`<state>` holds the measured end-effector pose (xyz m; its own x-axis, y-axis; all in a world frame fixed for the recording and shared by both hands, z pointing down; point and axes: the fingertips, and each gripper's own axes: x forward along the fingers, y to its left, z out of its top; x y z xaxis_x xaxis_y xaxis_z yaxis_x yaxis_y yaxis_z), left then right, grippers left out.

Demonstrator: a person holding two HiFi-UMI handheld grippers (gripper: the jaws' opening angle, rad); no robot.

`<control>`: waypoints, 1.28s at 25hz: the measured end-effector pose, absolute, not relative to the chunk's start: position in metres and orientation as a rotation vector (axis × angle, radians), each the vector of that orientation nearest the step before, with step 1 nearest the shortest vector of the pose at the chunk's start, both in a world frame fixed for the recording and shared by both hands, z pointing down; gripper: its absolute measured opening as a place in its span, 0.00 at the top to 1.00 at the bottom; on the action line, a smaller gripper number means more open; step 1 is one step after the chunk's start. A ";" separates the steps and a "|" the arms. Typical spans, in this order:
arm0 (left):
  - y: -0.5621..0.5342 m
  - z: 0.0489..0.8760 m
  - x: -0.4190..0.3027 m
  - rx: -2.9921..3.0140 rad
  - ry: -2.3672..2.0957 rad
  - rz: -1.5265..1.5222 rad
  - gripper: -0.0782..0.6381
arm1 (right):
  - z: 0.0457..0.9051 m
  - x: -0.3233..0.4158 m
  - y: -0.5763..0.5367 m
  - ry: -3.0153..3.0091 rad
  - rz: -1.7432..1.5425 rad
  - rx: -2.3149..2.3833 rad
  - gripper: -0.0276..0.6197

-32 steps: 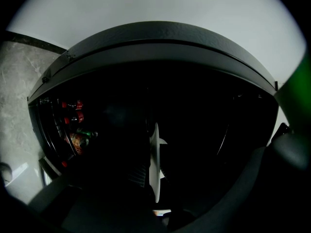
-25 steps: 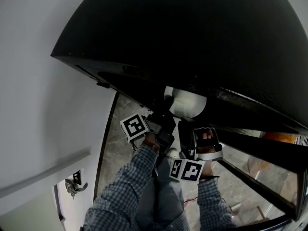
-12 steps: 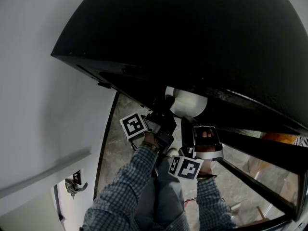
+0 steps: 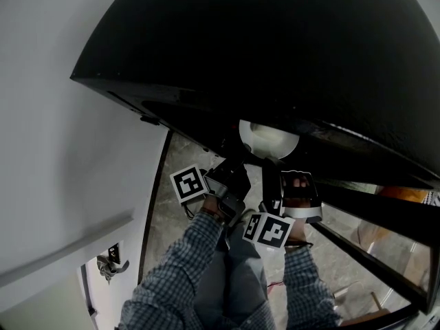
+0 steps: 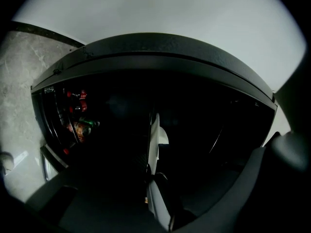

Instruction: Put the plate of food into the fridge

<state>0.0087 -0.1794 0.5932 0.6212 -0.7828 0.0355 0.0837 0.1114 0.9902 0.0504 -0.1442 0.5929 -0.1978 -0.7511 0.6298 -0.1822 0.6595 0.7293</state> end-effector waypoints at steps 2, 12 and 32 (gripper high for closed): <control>-0.176 0.593 0.005 1.312 -0.673 -0.710 0.80 | 0.593 0.049 -0.149 -1.730 -0.613 0.767 0.92; -0.141 0.607 -0.013 1.277 -0.727 -0.668 0.80 | 0.594 0.045 -0.173 -1.725 -0.609 0.802 0.92; -0.115 0.598 -0.022 1.517 -0.886 -0.342 0.82 | 0.550 0.047 -0.167 -2.169 -0.010 1.100 0.89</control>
<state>-0.0222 -0.1151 0.5983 0.6573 -0.6971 0.2862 -0.3243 0.0811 0.9425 0.0472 -0.1672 0.5501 -0.3991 -0.7121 0.5776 -0.7067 0.6403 0.3011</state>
